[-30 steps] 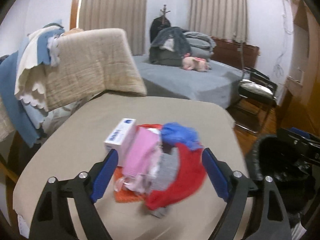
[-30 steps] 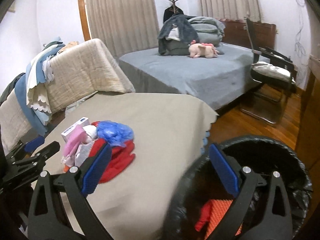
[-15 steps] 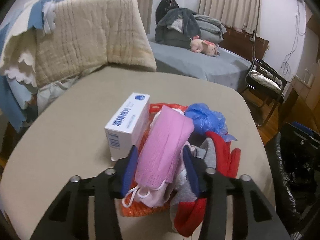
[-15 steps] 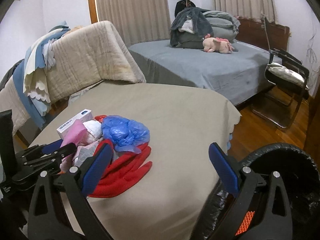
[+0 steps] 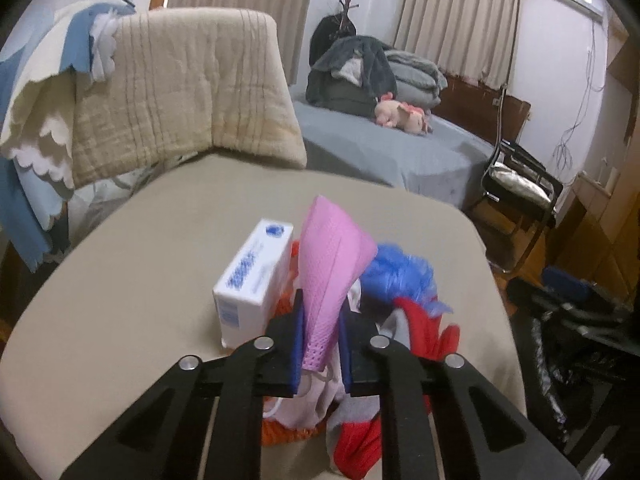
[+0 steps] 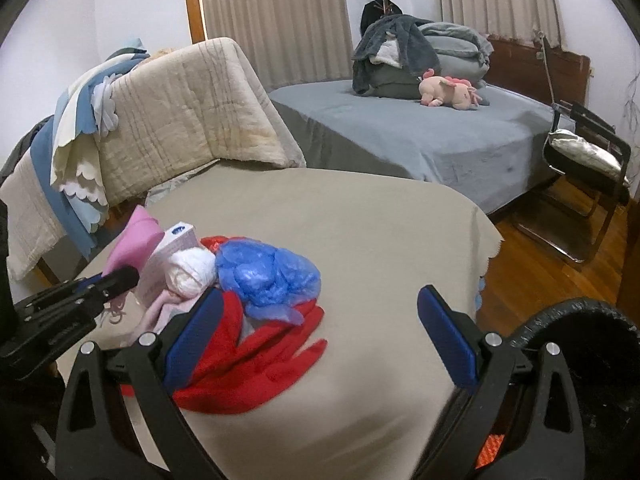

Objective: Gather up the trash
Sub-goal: 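Return to the pile and grasp the pink mask with the left tool, then grasp the blue plastic bag with the right tool while the left tool holds the pink mask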

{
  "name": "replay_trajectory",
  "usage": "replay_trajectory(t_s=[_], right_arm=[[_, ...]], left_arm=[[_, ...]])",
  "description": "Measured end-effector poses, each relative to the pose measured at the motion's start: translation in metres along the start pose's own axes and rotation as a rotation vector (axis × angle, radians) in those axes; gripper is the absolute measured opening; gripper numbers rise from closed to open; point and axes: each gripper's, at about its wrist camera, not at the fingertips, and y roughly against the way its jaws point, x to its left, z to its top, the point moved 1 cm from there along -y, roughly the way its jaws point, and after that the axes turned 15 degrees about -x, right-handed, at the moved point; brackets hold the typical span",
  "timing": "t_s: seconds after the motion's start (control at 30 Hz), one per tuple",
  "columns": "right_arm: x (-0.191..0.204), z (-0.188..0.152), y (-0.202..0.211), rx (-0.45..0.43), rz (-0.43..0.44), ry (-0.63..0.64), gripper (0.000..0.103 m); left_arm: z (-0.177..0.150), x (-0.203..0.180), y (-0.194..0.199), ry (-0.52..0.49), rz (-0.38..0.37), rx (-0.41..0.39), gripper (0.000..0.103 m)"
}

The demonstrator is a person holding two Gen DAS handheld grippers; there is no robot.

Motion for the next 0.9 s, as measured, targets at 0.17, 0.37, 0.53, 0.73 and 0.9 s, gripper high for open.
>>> replay_trajectory(t_s=[0.17,0.37,0.53,0.73,0.9], right_arm=[[0.006,0.001,-0.028,0.014,0.012,-0.004,0.095],[0.019,-0.007,-0.064,0.073,0.058,0.012,0.095],[0.028,-0.013,-0.087,0.116,0.086,0.022,0.095],[0.036,-0.023,-0.107,0.183,0.137,0.026,0.065],[0.043,-0.02,-0.101,0.164,0.179,0.054,0.039]], left_arm=[[0.002,0.002,-0.016,0.003,0.008,0.021,0.015],[-0.003,0.009,-0.024,0.018,0.01,0.044,0.015],[-0.001,0.015,-0.027,0.026,0.011,0.042,0.015],[-0.003,0.021,-0.031,0.04,0.019,0.045,0.015],[-0.003,0.022,-0.032,0.046,0.024,0.045,0.015]])
